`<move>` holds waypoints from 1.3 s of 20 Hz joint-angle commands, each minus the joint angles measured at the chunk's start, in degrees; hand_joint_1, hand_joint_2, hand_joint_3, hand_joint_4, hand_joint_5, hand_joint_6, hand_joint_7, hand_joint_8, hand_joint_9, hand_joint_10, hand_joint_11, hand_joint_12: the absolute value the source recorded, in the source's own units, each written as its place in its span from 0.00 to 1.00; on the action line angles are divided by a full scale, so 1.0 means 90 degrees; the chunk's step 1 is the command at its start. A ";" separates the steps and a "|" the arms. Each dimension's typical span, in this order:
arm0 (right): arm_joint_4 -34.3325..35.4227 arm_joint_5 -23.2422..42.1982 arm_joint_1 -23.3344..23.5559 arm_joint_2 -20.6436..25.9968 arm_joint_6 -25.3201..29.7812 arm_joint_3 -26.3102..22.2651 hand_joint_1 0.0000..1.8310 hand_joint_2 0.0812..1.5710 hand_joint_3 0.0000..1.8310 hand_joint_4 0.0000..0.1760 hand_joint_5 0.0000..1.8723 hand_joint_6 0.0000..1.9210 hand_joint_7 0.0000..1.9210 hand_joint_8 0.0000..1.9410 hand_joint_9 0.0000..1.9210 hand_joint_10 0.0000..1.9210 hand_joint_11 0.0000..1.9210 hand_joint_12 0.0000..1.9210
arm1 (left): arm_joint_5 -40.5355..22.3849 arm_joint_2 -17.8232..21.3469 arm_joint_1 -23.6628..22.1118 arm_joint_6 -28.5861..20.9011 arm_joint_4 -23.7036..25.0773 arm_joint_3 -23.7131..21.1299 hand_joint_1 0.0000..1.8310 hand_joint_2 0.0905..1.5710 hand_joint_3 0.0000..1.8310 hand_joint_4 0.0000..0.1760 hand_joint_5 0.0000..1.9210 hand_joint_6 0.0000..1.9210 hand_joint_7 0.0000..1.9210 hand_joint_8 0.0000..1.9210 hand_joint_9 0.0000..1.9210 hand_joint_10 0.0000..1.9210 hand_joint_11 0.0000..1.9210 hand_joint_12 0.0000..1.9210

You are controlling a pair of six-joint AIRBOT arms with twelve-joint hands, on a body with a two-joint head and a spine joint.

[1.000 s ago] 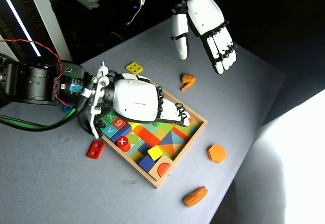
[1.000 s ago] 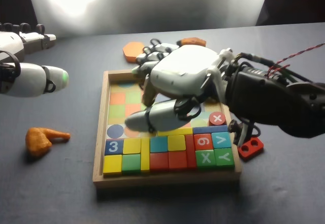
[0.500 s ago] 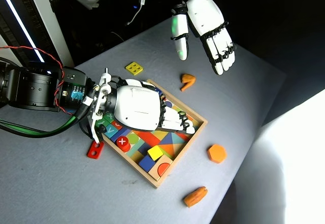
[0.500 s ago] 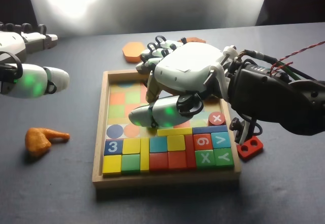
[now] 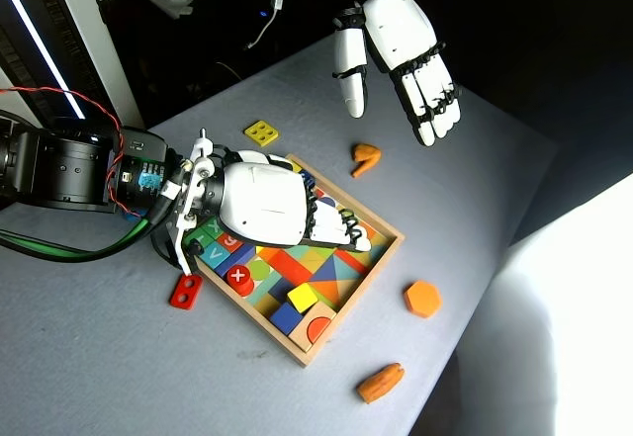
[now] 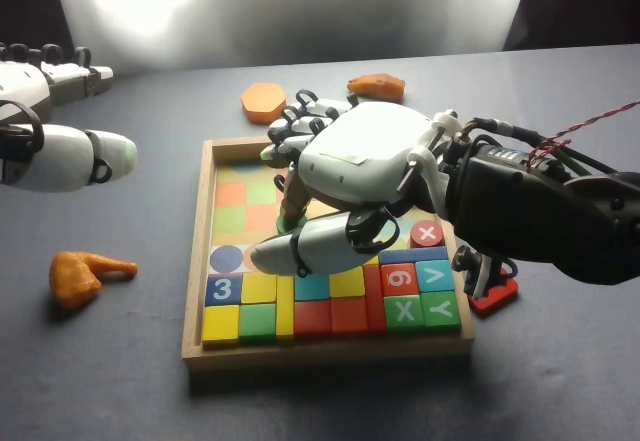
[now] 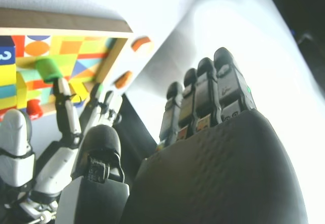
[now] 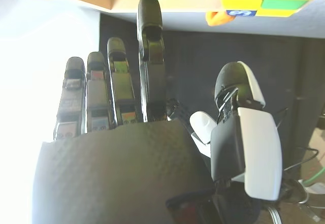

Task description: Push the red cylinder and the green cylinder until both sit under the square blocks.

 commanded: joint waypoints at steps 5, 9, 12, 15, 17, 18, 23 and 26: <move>-0.0092 0.0498 -0.0061 0.0090 -0.0137 -0.0028 0.00 0.70 0.00 0.00 0.50 0.00 0.15 0.00 0.05 0.00 0.00 0.05 | 0.0084 0.0041 -0.0093 -0.0002 0.0305 0.0026 0.02 0.86 0.00 0.25 0.04 0.00 0.03 0.00 0.02 0.00 0.00 0.06; -0.0092 0.0272 -0.0205 0.0265 -0.0166 -0.0030 0.00 0.70 0.00 0.00 0.50 0.00 0.15 0.00 0.05 0.00 0.00 0.07 | 0.0084 0.0038 -0.0092 -0.0002 0.0305 0.0025 0.02 0.86 0.00 0.26 0.04 0.00 0.04 0.00 0.03 0.00 0.00 0.05; -0.0092 0.0081 -0.0252 0.0501 -0.0156 -0.0106 0.00 0.70 0.00 0.00 0.50 0.00 0.15 0.00 0.05 0.00 0.00 0.04 | 0.0084 0.0036 -0.0093 -0.0002 0.0305 0.0025 0.00 0.86 0.00 0.22 0.04 0.00 0.03 0.00 0.03 0.00 0.00 0.08; -0.0093 -0.0063 -0.0311 0.0737 -0.0209 -0.0232 0.00 0.70 0.00 0.00 0.51 0.00 0.15 0.00 0.05 0.00 0.00 0.04 | 0.0084 0.0034 -0.0095 -0.0002 0.0305 0.0025 0.00 0.86 0.00 0.22 0.03 0.00 0.02 0.00 0.02 0.00 0.00 0.05; -0.0096 -0.0129 -0.0368 0.0919 -0.0291 -0.0374 0.00 0.70 0.00 0.00 0.49 0.00 0.14 0.00 0.04 0.00 0.00 0.00 | 0.0084 0.0034 -0.0095 -0.0002 0.0305 0.0025 0.00 0.87 0.00 0.19 0.03 0.00 0.02 0.00 0.02 0.00 0.00 0.01; -0.0097 -0.0129 -0.0381 0.0974 -0.0359 -0.0438 0.00 0.70 0.00 0.00 0.50 0.00 0.14 0.00 0.05 0.00 0.00 0.00 | 0.0084 0.0034 -0.0095 -0.0002 0.0305 0.0026 0.00 0.87 0.00 0.20 0.03 0.00 0.02 0.00 0.02 0.00 0.01 0.01; -0.0098 -0.0247 -0.0401 0.1309 -0.0428 -0.0744 0.00 0.70 0.00 0.00 0.51 0.00 0.15 0.00 0.05 0.00 0.02 0.01 | 0.0085 0.0035 -0.0095 -0.0002 0.0305 0.0025 0.05 0.86 0.00 0.22 0.03 0.00 0.03 0.00 0.02 0.00 0.01 0.01; -0.0098 -0.0275 -0.0408 0.1482 -0.0428 -0.0940 0.00 0.70 0.00 0.00 0.51 0.00 0.15 0.00 0.06 0.00 0.03 0.02 | 0.0085 0.0036 -0.0095 -0.0002 0.0305 0.0025 0.01 0.87 0.00 0.21 0.04 0.00 0.03 0.00 0.02 0.00 0.00 0.09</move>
